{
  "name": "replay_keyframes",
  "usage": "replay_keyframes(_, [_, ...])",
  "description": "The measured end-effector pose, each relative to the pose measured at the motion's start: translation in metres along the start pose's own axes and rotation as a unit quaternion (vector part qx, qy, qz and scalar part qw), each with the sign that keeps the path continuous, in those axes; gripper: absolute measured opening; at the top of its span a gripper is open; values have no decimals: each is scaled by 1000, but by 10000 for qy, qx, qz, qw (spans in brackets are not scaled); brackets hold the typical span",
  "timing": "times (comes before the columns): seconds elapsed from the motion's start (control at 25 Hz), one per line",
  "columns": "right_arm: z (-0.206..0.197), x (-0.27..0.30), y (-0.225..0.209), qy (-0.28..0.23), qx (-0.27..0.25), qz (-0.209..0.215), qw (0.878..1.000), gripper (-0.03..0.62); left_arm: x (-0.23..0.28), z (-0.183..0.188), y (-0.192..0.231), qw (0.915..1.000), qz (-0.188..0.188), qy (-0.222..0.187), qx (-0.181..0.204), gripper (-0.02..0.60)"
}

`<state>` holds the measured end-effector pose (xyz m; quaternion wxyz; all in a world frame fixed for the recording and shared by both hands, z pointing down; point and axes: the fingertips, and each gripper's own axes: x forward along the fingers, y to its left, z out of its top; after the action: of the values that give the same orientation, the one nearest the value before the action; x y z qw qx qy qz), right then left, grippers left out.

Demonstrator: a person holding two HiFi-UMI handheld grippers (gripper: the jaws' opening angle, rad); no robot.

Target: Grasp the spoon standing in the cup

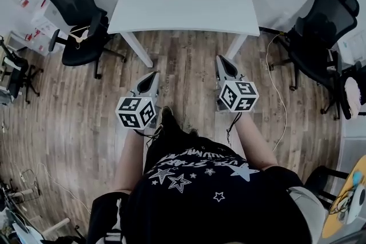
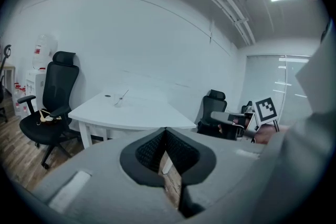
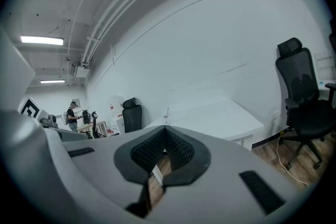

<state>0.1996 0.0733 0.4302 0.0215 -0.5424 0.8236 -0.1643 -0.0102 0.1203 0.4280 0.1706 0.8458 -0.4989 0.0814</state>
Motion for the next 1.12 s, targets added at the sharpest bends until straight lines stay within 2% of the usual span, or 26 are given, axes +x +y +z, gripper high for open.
replay_keyframes(0.28, [4, 3, -14, -81, 56, -104, 9999, 9, 19, 4, 2, 10000, -65, 33, 36, 5])
replay_keyframes(0.56, [12, 31, -26, -101, -7, -188, 9998, 9, 50, 13, 20, 9999, -124, -9, 49, 5])
replay_keyframes(0.76, [18, 72, -34, -46, -19, -275, 9996, 9, 81, 19, 50, 9998, -184, 49, -61, 5])
replay_keyframes(1.12, [31, 172, -49, 45, -63, -407, 9991, 9, 157, 55, 124, 9995, -268, 35, -146, 5])
